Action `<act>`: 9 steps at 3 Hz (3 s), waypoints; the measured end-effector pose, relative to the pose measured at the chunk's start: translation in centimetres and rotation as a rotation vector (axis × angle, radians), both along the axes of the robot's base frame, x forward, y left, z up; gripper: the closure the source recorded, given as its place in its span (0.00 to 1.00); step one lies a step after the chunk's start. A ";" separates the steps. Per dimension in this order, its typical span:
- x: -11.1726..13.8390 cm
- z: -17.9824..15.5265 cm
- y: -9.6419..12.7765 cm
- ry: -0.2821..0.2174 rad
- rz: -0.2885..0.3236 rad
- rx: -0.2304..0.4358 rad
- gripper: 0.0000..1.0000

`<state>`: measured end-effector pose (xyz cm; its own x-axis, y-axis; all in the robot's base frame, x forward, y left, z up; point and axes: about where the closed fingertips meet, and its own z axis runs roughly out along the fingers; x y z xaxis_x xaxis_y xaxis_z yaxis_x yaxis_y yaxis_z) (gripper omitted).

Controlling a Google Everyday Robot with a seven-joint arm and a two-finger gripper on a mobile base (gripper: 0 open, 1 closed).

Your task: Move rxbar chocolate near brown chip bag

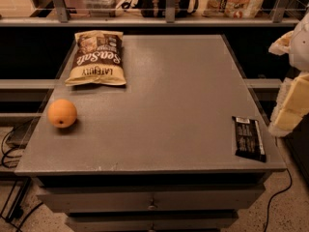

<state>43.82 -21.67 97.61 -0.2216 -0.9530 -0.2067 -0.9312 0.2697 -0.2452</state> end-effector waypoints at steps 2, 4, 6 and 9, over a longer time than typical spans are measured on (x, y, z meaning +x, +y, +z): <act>0.3 -1.6 -0.6 0.002 -0.011 -0.009 0.00; 0.5 -5.7 -1.5 0.020 -0.027 -0.029 0.00; 1.3 -10.1 -0.5 0.085 0.001 0.010 0.00; 0.9 -14.7 -0.1 0.176 0.010 -0.005 0.19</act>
Offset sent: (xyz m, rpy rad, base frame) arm 0.0071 -0.0151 -0.0434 -0.0263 0.0285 -0.0246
